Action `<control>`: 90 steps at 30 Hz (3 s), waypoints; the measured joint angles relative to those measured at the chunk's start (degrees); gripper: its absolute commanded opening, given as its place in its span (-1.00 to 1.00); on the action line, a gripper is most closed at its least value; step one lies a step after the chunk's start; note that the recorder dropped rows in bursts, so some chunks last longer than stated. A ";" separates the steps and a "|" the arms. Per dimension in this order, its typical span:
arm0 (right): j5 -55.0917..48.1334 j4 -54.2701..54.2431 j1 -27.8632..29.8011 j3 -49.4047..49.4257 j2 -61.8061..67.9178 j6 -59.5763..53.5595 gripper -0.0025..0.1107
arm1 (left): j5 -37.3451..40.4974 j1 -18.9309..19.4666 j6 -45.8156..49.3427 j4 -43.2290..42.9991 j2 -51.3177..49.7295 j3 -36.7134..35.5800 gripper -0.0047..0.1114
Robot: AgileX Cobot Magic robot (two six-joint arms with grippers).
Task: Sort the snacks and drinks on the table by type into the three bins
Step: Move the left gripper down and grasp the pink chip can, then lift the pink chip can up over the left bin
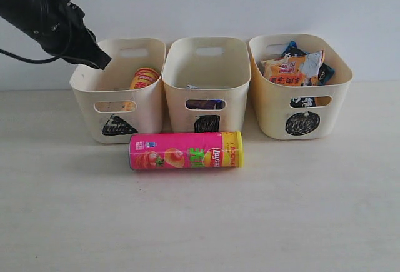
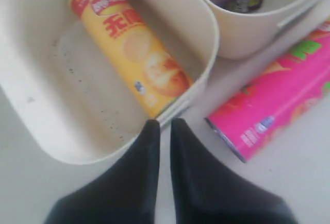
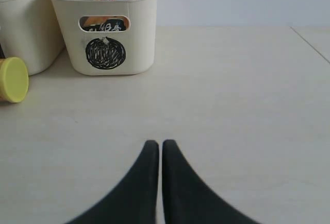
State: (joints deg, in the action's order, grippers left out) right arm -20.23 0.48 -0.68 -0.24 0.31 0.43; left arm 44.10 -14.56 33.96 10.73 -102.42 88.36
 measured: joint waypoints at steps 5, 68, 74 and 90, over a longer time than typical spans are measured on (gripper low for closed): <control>0.00 0.00 0.00 0.00 0.00 0.00 -0.96 | 5.68 0.00 12.63 9.39 1.35 -2.52 -0.84; 0.00 0.00 0.00 0.00 0.00 0.00 -0.96 | -8.66 -17.52 22.63 -5.59 -16.78 -2.82 0.75; 0.00 0.00 0.00 0.00 0.00 0.00 -0.96 | -9.35 -17.52 22.63 -5.59 -18.37 -2.82 0.75; 0.00 0.00 0.00 0.00 0.00 0.00 -0.96 | -13.98 -17.52 22.63 -5.72 -21.50 -2.82 0.55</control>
State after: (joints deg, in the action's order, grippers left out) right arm -20.23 0.48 -0.68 -0.24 0.31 0.43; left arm 30.12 -32.08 56.60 5.01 -123.92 85.54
